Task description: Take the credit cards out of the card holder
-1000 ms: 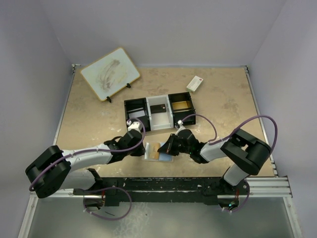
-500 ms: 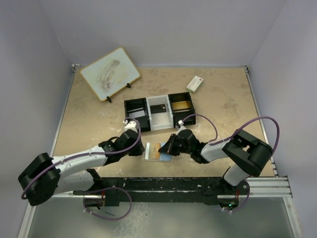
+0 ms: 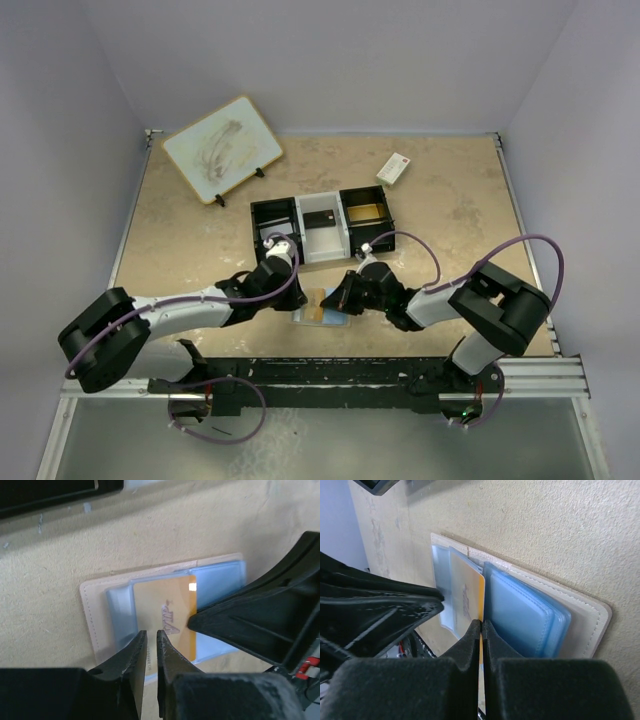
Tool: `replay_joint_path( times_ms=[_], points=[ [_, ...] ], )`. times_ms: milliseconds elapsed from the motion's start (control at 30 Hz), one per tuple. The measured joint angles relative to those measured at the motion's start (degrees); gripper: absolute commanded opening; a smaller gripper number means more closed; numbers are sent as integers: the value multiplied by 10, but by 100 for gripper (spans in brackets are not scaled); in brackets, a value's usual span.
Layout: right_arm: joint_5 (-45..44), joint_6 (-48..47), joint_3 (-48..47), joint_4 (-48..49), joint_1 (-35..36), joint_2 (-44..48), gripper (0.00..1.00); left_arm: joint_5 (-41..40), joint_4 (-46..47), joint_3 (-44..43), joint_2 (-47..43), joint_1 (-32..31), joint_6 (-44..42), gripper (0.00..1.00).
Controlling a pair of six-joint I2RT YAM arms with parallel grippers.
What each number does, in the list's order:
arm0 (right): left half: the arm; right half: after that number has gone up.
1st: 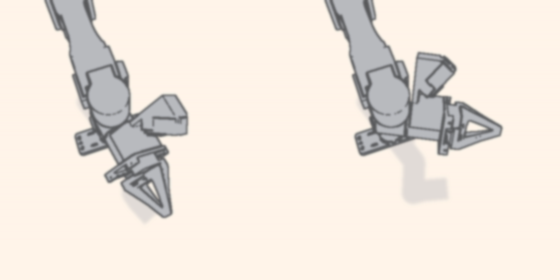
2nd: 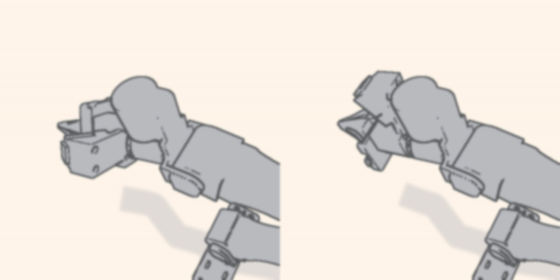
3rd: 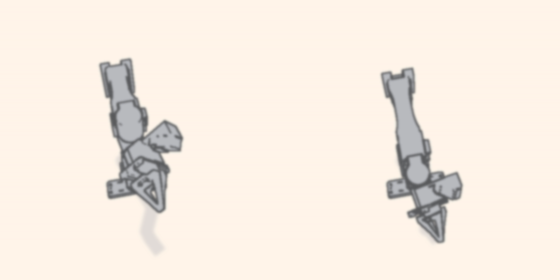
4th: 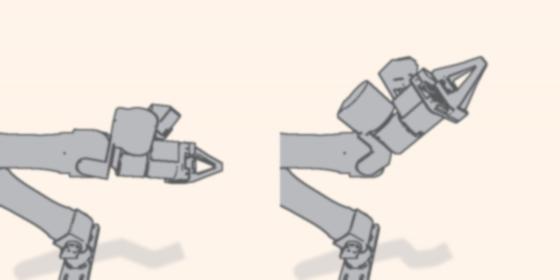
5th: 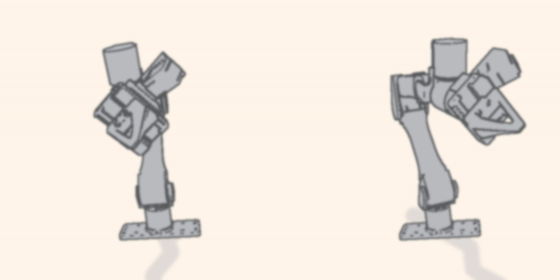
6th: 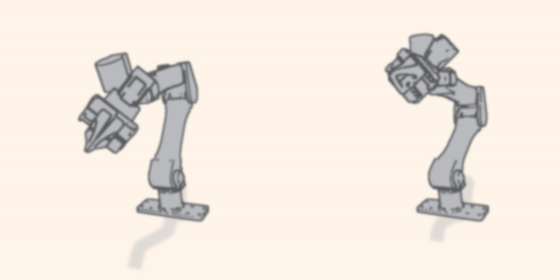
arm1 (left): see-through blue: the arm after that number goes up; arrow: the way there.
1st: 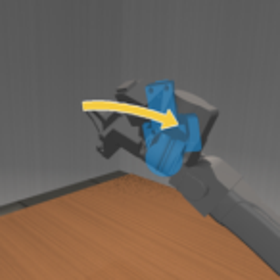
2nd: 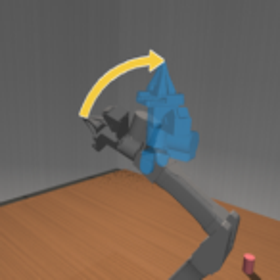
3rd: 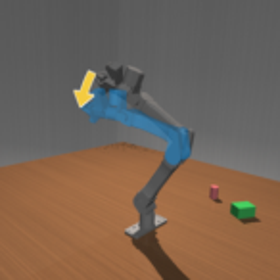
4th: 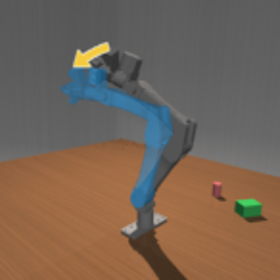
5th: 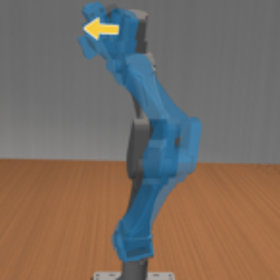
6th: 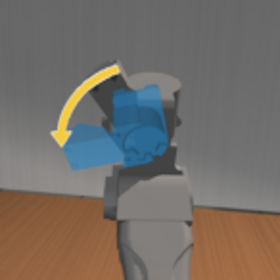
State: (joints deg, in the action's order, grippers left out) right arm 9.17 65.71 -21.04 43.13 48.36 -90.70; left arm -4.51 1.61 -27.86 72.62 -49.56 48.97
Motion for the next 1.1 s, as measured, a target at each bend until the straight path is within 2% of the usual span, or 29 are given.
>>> replay_joint_path(
  times_ms=[167, 300, 467, 533, 667, 733, 800, 867, 967, 1100],
  points=[
    [0, 6, 6, 9, 0, 0, 1, 6, -3, 5, 19, -5, 0, 6],
    [1, 8, 6, 10, -1, 0, 11, 8, -12, 6, 19, -5, -3, 4],
    [5, 10, 7, 16, -2, -2, 15, 2, -22, 5, 24, -5, -3, 0],
    [10, 13, 7, 31, -3, -13, 13, -1, -20, 5, 28, -5, -3, 0],
    [22, 27, 13, 75, -5, -38, 3, -7, -22, 4, 29, -8, -3, 0],
    [25, 36, 23, 101, -7, -45, 4, -9, -24, 3, 29, -8, -2, 0],
    [26, 43, 31, 119, -8, -46, 12, -13, -25, 3, 29, -9, -2, 0],
    [26, 47, 38, 128, -10, -46, 14, -14, -25, 3, 29, -9, 0, 0],
    [28, 49, 49, 135, -16, -42, 1, -18, -25, 3, 29, -11, 0, 0],
    [38, 49, 64, 149, -23, -38, 0, -19, -25, 3, 29, -11, 0, 0]
  ],
)
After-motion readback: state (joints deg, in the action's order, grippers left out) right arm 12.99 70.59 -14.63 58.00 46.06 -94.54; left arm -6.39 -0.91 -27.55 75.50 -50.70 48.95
